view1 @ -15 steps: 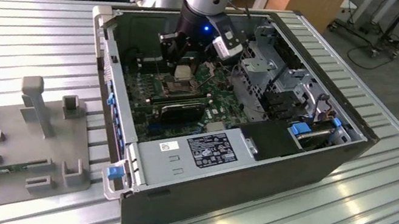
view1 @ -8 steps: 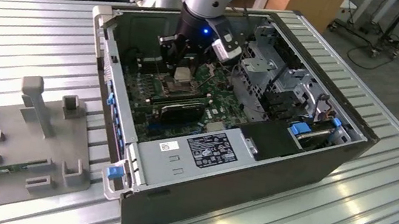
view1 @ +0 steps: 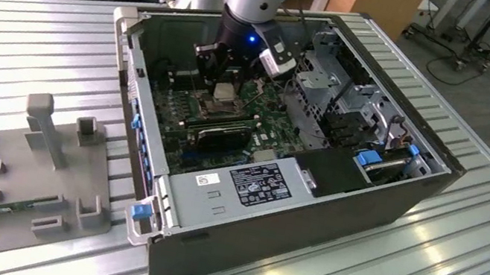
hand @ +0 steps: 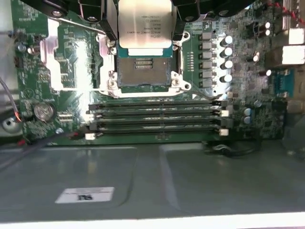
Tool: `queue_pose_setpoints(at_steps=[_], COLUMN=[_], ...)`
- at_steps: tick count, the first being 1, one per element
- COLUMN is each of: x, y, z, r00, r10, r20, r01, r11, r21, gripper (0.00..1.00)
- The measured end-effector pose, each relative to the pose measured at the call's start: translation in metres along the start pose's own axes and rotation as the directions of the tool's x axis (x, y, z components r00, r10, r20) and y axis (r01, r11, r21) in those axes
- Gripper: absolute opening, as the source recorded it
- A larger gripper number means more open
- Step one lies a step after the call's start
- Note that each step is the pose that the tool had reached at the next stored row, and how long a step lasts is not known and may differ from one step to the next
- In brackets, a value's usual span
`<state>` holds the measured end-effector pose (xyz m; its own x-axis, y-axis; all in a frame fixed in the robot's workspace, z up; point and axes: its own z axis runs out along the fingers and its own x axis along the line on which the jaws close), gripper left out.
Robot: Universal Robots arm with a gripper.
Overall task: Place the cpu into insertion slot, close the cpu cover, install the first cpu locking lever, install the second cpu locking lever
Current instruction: 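Place the cpu into insertion slot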
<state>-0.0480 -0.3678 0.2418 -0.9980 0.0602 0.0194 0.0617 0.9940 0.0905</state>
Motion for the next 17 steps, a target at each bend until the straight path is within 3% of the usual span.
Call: queue_pose_setpoints(at_steps=[4, 8, 13, 17], x=[0.0, 0.0, 0.0, -0.0001], y=[-0.0001, -0.0001, -0.0003, -0.0003], z=[0.0009, 0.0018, 0.0031, 0.004], r00=[0.9973, 0.9895, 0.9721, 0.9524], r10=[0.073, 0.144, 0.233, 0.304], r20=[0.0066, 0.0129, 0.0207, 0.0268], r01=[-0.073, -0.144, -0.233, -0.303], r11=[0.9974, 0.9896, 0.9724, 0.9528], r21=[-0.0017, -0.0038, -0.0071, -0.0102], gripper=[0.54, 0.54, 0.54, 0.54])
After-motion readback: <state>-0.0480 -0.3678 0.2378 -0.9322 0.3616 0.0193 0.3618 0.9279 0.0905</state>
